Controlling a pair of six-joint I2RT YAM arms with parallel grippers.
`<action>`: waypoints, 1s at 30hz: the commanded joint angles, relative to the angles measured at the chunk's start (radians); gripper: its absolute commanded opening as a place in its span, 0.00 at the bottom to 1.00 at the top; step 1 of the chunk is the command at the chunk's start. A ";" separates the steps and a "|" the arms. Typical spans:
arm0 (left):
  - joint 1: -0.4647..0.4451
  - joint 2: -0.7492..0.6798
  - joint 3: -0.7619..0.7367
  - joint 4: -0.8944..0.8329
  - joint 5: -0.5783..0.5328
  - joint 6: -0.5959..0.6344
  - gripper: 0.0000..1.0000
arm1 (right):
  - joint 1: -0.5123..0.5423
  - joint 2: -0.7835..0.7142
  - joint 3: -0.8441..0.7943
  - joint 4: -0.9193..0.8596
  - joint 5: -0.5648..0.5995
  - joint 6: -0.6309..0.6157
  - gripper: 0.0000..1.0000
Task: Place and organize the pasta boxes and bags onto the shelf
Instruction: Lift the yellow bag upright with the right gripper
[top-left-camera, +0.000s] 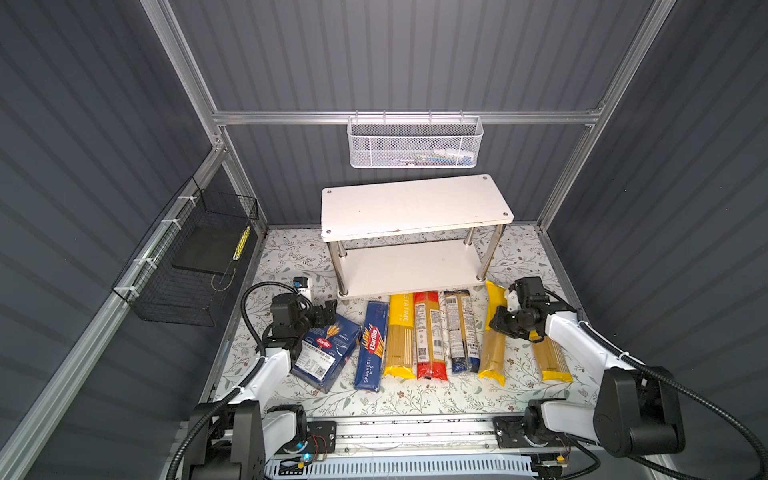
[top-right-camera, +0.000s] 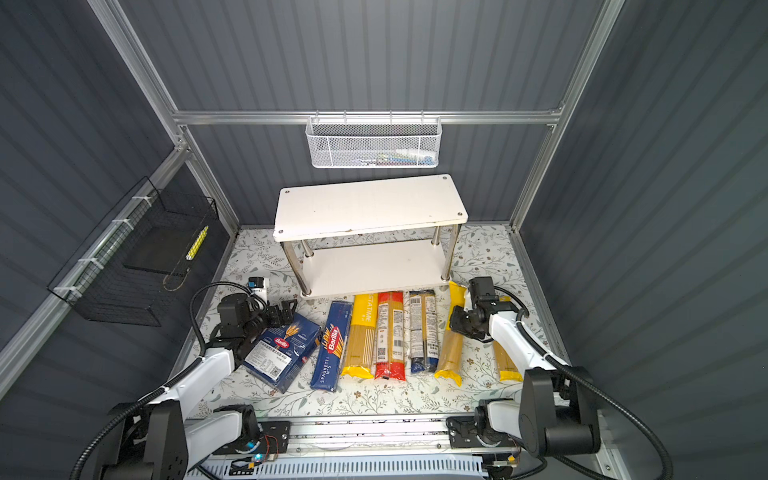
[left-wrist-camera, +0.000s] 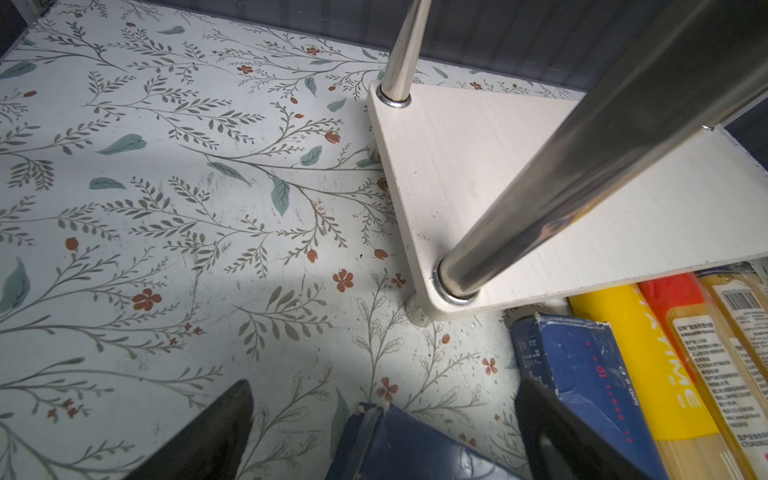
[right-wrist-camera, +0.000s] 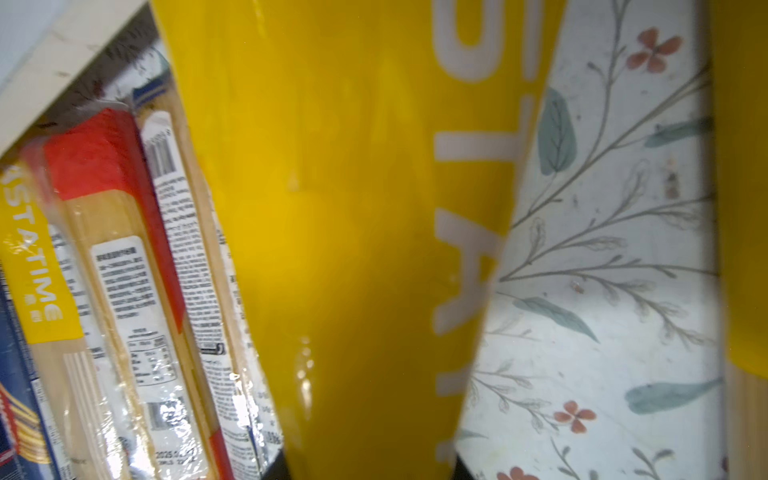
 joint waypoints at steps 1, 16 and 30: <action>-0.004 0.004 0.032 -0.011 -0.002 0.020 0.99 | -0.010 -0.043 0.008 0.054 -0.093 0.008 0.05; -0.004 -0.006 0.026 -0.010 0.013 0.017 0.99 | -0.013 -0.223 0.096 0.004 -0.293 0.047 0.03; -0.004 -0.005 0.027 -0.012 -0.008 0.026 0.99 | -0.030 -0.321 0.230 -0.141 -0.207 0.005 0.00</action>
